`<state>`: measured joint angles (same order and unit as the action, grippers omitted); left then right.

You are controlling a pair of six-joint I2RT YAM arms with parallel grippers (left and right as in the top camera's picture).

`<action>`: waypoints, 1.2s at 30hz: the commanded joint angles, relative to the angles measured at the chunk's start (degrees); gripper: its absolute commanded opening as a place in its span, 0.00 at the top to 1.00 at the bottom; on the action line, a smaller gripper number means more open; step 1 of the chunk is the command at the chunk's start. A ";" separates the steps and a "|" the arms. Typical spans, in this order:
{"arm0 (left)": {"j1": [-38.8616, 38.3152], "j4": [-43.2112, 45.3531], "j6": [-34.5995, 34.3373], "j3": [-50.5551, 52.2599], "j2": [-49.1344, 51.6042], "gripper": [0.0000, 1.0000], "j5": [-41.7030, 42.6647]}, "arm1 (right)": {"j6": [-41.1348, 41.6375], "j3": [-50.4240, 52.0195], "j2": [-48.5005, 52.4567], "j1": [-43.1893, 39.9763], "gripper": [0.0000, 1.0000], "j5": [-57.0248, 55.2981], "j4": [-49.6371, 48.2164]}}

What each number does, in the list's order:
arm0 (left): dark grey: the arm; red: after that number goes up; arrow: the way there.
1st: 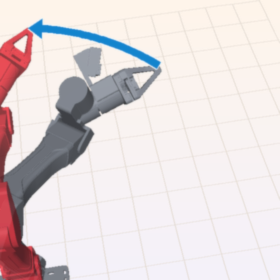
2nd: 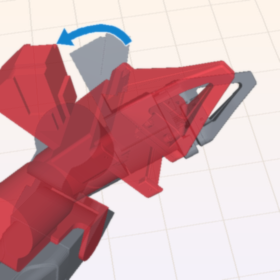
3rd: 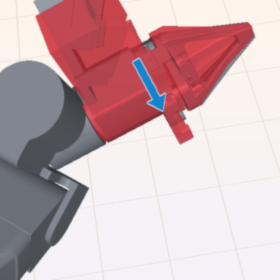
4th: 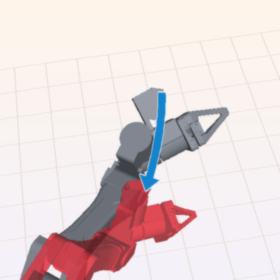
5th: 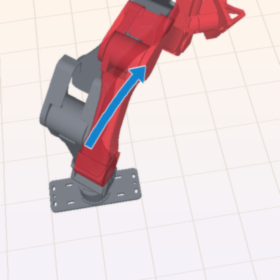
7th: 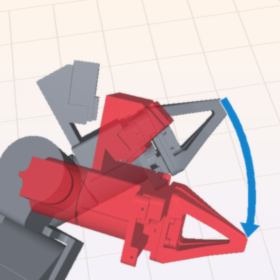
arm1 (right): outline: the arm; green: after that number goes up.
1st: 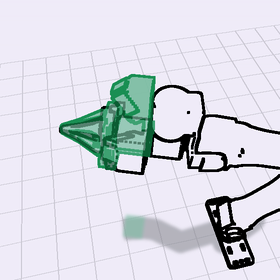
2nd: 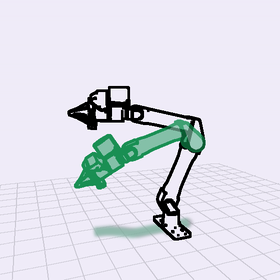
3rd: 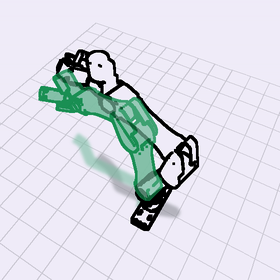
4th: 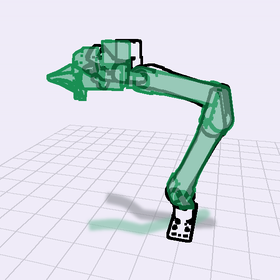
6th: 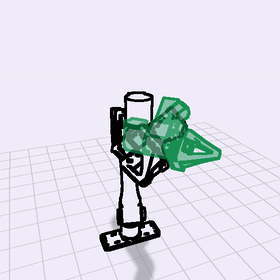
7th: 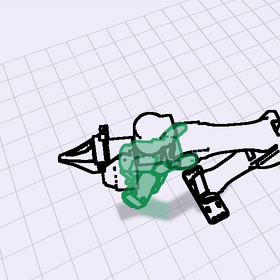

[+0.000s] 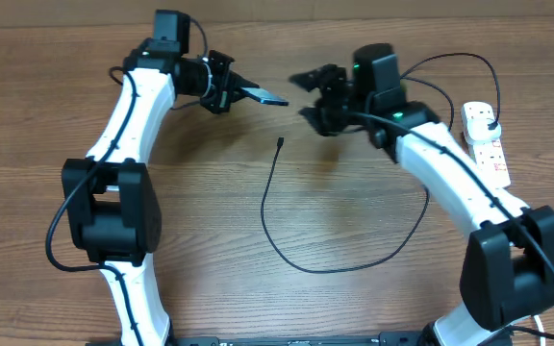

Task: Plug charger to phone and switch on socket

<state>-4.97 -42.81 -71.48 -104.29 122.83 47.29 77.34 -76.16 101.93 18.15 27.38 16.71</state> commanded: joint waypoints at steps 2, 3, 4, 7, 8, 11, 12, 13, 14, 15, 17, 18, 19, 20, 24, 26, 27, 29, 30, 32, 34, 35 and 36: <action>3.89 1.03 9.68 -0.83 -0.35 0.96 7.89 | -21.11 -1.16 -1.73 -2.49 0.39 -1.05 4.76; 4.63 1.66 10.54 -0.83 -0.35 0.96 10.29 | -21.99 -1.16 -1.73 -2.47 0.39 -1.46 5.86; 5.44 2.45 11.23 -0.83 -0.35 0.96 13.11 | -22.25 -1.16 -1.73 -2.43 0.39 -2.21 7.15; 7.67 4.35 11.56 -0.83 -0.35 0.96 20.17 | -23.50 -1.18 -1.20 -1.11 0.38 -4.24 10.12; 8.22 4.79 11.54 -0.83 -0.35 0.96 21.62 | -23.47 -1.18 -0.85 -0.63 0.38 -4.74 10.88; 9.55 4.94 11.58 -0.83 -0.35 0.96 23.02 | -23.43 -1.18 1.49 0.72 0.38 -4.81 11.32; 9.70 4.90 11.61 -0.83 -0.35 0.96 23.10 | -23.39 -1.25 2.23 1.07 0.41 -4.66 11.30; 9.84 4.90 11.58 -0.83 -0.35 0.96 23.10 | -23.23 -1.51 3.15 1.40 0.42 -4.15 11.32; 9.84 4.90 11.58 -0.83 -0.35 0.96 23.10 | -23.19 -2.03 4.22 1.73 0.47 -2.93 11.45; 9.84 4.92 11.58 -0.83 -0.35 0.96 23.10 | -23.19 -2.54 4.96 1.90 0.51 -2.25 11.82; 9.79 4.90 11.58 -0.83 -0.35 0.96 23.08 | -23.23 -5.35 8.11 3.13 0.55 -1.79 15.13; 9.79 4.92 11.56 -0.83 -0.35 0.96 23.08 | -23.56 -6.62 9.22 3.52 0.55 -1.79 16.52; 9.79 4.92 11.56 -0.83 -0.35 0.96 23.08 | -24.02 -7.96 10.43 3.98 0.55 -1.79 18.05; 9.79 4.92 11.56 -0.83 -0.35 0.96 23.08 | -24.90 -9.64 11.72 4.50 0.55 -1.84 20.04; 9.79 4.90 11.58 -0.83 -0.35 0.96 23.08 | -27.17 -17.00 17.05 6.23 0.54 -3.34 28.28; 9.79 4.92 11.58 -0.83 -0.35 0.96 23.06 | -28.37 -21.00 19.52 6.75 0.53 -4.66 32.57; 9.79 4.92 11.58 -0.83 -0.35 0.96 23.04 | -28.39 -22.58 20.46 6.99 0.53 -5.40 34.27; 9.79 4.92 11.76 -0.83 -0.35 0.96 22.97 | -29.55 -25.97 22.62 7.67 0.53 -6.23 37.46; 9.79 4.92 11.78 -0.83 -0.35 0.96 22.84 | -29.73 -27.41 23.63 8.00 0.52 -6.67 38.86; 9.79 4.92 11.98 -0.83 -0.35 0.96 22.82 | -30.34 -31.23 26.05 8.55 0.52 -7.65 42.53; 9.79 4.90 12.33 -0.83 -0.35 0.96 22.84 | -30.95 -35.28 28.70 8.94 0.52 -8.33 45.99; 9.79 4.90 12.41 -0.83 -0.35 0.96 22.86 | -31.26 -37.20 29.94 9.11 0.52 -8.46 47.65; 9.79 4.85 12.48 -0.83 -0.35 0.96 22.86 | -31.39 -38.93 31.08 9.16 0.53 -8.72 49.33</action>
<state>5.23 -38.09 -60.82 -104.29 122.83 67.55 47.81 -109.97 129.64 26.68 20.71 63.90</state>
